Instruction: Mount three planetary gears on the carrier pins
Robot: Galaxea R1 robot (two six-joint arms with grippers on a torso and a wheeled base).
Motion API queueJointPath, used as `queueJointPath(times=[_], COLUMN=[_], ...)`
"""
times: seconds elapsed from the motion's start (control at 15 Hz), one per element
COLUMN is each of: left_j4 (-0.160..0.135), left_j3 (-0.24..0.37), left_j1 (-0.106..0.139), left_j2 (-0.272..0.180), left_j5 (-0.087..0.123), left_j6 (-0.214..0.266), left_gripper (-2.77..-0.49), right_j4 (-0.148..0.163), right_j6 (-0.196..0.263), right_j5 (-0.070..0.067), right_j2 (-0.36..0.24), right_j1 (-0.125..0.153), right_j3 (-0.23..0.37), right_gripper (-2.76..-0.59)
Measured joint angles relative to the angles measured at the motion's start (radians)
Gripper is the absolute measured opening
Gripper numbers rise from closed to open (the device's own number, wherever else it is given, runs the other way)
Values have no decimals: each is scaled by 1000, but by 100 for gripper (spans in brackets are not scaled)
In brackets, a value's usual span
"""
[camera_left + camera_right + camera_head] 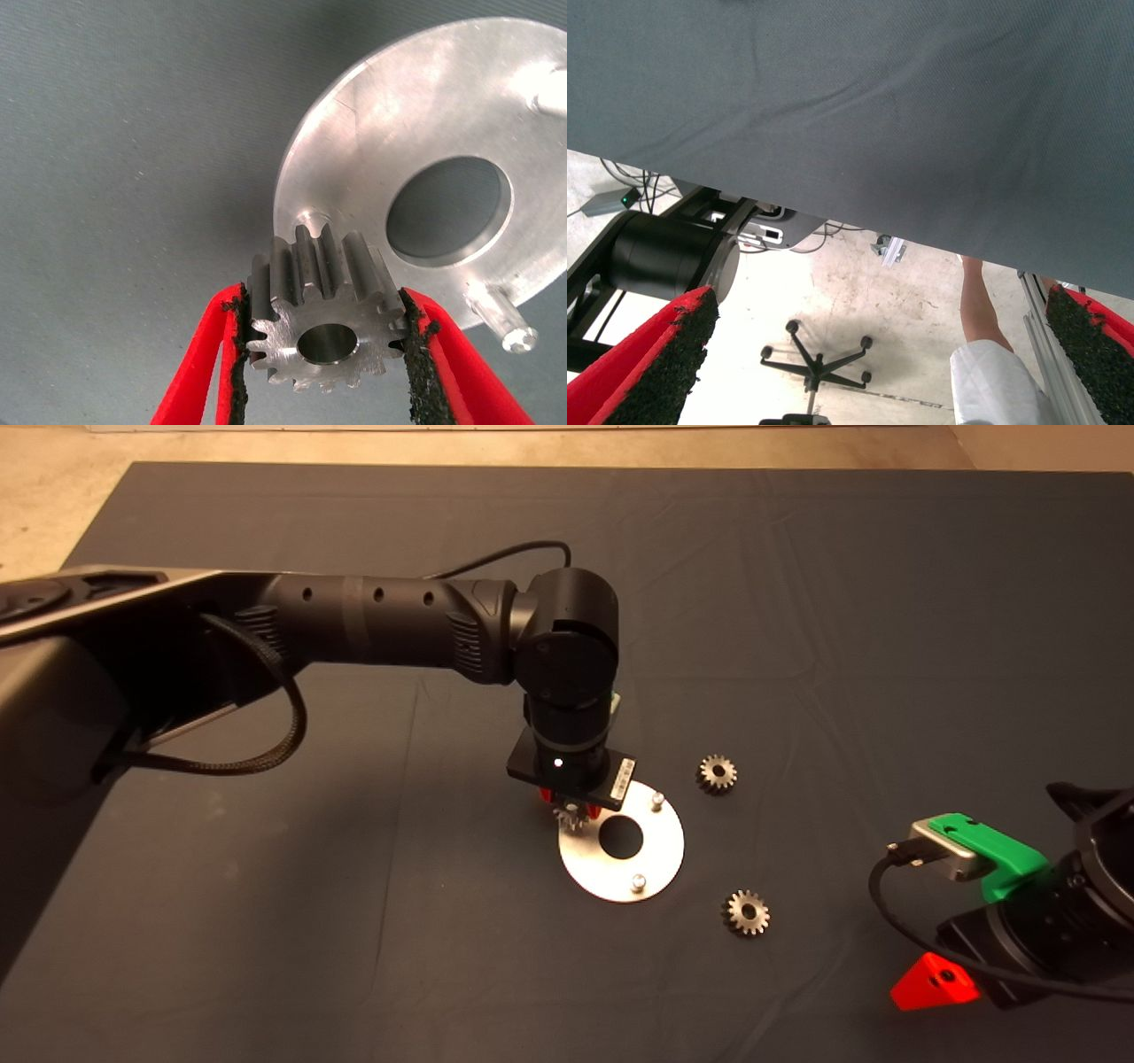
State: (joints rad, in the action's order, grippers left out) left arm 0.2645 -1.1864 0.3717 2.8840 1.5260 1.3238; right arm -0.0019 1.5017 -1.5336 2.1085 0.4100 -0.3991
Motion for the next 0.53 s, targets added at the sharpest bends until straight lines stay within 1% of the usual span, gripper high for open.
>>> queueJointPath(times=[0.27, 0.53], left_j4=[-2, -2], left_j3=[10, 10], left_j1=[0, 0], left_j2=[0, 0], left_j5=[0, 0], left_j6=[14, 14], left_gripper=[-233, -233], right_j4=[0, 0], right_j6=[0, 0], right_j5=[0, 0], right_j2=[0, 0], right_j1=[0, 0], right_j3=[0, 0], right_gripper=[-61, -61])
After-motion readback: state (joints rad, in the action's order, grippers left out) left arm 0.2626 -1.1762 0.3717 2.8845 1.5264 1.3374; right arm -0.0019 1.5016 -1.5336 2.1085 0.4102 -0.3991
